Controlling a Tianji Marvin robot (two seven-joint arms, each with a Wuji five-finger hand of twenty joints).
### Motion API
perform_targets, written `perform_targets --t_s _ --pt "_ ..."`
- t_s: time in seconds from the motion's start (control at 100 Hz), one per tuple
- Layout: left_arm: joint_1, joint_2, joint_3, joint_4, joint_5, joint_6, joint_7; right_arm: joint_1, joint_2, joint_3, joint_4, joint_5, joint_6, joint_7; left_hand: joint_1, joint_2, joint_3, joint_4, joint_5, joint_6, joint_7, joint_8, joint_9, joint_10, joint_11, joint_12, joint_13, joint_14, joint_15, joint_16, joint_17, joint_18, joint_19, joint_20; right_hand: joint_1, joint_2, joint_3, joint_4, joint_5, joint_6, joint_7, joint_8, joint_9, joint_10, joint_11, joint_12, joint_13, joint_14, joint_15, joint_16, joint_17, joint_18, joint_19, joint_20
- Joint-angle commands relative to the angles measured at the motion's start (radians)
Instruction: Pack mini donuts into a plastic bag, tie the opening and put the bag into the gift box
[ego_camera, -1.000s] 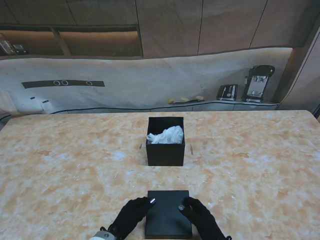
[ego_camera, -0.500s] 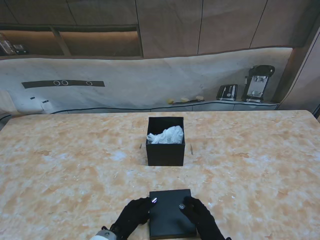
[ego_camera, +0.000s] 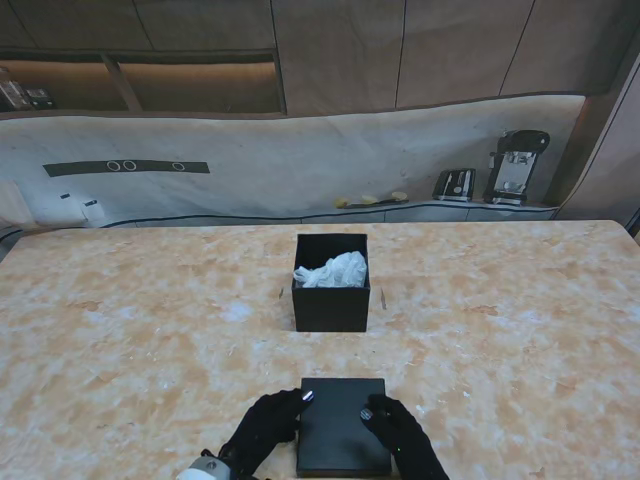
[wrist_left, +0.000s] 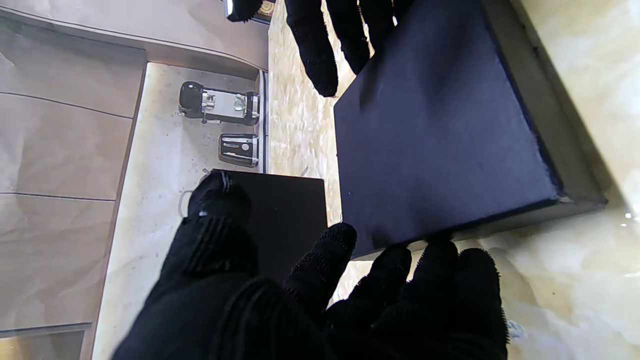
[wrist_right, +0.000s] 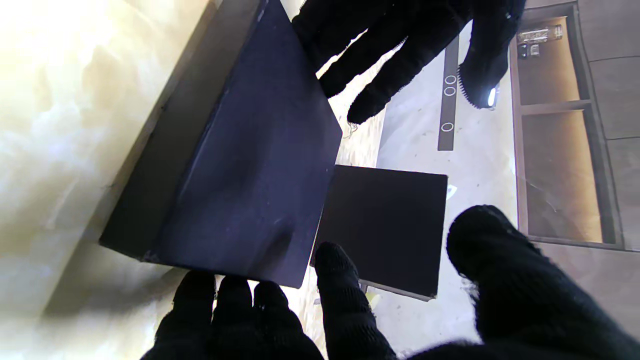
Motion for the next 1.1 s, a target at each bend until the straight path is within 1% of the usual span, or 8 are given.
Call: perform_targets --t_s 0.0,0.04,0.26,0.48,0.52,0.84,0.96,1.09 --pt "0.005 -0.006 0.012 -0.029 0.001 -0.014 -0.027 -0.018 -0.008 -0.016 -0.022 0.001 -0.014 0.031 0.018 0.031 -0.005 0.012 0.028 -0.005 -0.002 0.006 0.060 -0.103 0.088 0.032 0.036 -0.012 0.059 0.006 0.011 -0.031 0.003 -0.013 -0.022 -0.022 0.005 -0.045 -0.027 -0.019 0.015 -0.010 0.093 -0.083 0.120 0.007 0.026 -0.025 0.058 0.016 0.015 -0.007 -0.005 0.017" --pt "0.007 -0.006 0.012 -0.033 0.002 -0.016 -0.027 -0.021 -0.007 -0.016 -0.026 0.000 -0.018 0.031 0.019 0.031 -0.006 0.012 0.028 -0.005 -0.002 0.006 0.063 -0.096 0.089 0.032 0.036 -0.011 0.059 0.007 0.010 -0.031 0.003 -0.013 -0.022 -0.023 0.005 -0.045 -0.027 -0.019 0.016 -0.011 0.093 -0.082 0.120 0.007 0.026 -0.023 0.059 0.017 0.015 -0.006 -0.006 0.017" --pt "0.012 -0.004 0.007 -0.045 0.011 -0.028 -0.027 -0.035 -0.006 -0.014 -0.045 0.001 -0.036 0.028 0.023 0.030 -0.006 0.011 0.027 -0.007 -0.003 0.005 0.055 -0.103 0.086 0.030 0.030 -0.011 0.057 0.007 0.005 -0.032 0.000 -0.013 -0.023 -0.022 0.008 -0.046 -0.027 -0.016 0.020 -0.014 0.093 -0.083 0.122 0.008 0.026 -0.024 0.060 0.017 0.014 -0.006 -0.010 0.020" --pt "0.023 -0.003 -0.001 -0.067 0.021 -0.034 -0.023 -0.046 -0.003 -0.011 -0.067 0.000 -0.061 0.031 0.033 0.034 -0.006 0.010 0.030 -0.005 -0.002 0.005 0.055 -0.102 0.085 0.030 0.027 -0.010 0.056 0.007 0.000 -0.033 -0.001 -0.014 -0.024 -0.024 0.009 -0.046 -0.024 -0.010 0.022 -0.017 0.094 -0.082 0.127 0.010 0.026 -0.024 0.061 0.018 0.014 -0.006 -0.013 0.023" --pt "0.026 -0.003 -0.002 -0.073 0.022 -0.032 -0.022 -0.047 -0.003 -0.010 -0.072 0.001 -0.064 0.032 0.034 0.035 -0.006 0.010 0.031 -0.004 -0.002 0.005 0.059 -0.096 0.087 0.031 0.026 -0.009 0.056 0.008 -0.002 -0.033 -0.001 -0.014 -0.024 -0.022 0.010 -0.046 -0.022 -0.008 0.023 -0.018 0.094 -0.082 0.128 0.011 0.026 -0.025 0.061 0.018 0.014 -0.006 -0.013 0.023" --pt "0.016 -0.007 -0.002 -0.104 0.042 -0.036 0.002 -0.041 0.000 -0.016 -0.101 0.009 -0.091 0.037 0.043 0.040 -0.007 0.010 0.030 -0.004 -0.003 0.004 0.051 -0.104 0.086 0.031 0.020 -0.011 0.056 0.010 -0.010 -0.036 -0.001 -0.015 -0.025 -0.024 0.012 -0.047 -0.015 -0.002 0.022 -0.024 0.094 -0.082 0.134 0.014 0.026 -0.025 0.062 0.018 0.016 -0.005 -0.017 0.028" --pt "0.011 -0.008 0.000 -0.116 0.050 -0.042 0.008 -0.038 0.002 -0.014 -0.110 0.005 -0.110 0.042 0.049 0.043 -0.007 0.010 0.030 -0.004 -0.002 0.004 0.053 -0.100 0.087 0.031 0.021 -0.012 0.056 0.010 -0.010 -0.038 0.000 -0.015 -0.024 -0.024 0.013 -0.047 -0.012 0.001 0.021 -0.026 0.097 -0.081 0.139 0.016 0.029 -0.024 0.064 0.019 0.019 -0.002 -0.016 0.031" --pt "0.002 -0.014 0.008 -0.128 0.053 -0.050 0.035 -0.031 0.002 -0.015 -0.118 0.003 -0.127 0.041 0.054 0.043 -0.007 0.010 0.034 -0.004 -0.001 0.004 0.055 -0.101 0.087 0.030 0.021 -0.011 0.056 0.011 -0.011 -0.039 0.000 -0.014 -0.024 -0.025 0.014 -0.047 -0.009 0.001 0.021 -0.028 0.096 -0.082 0.147 0.019 0.030 -0.023 0.065 0.020 0.021 -0.002 -0.017 0.033"
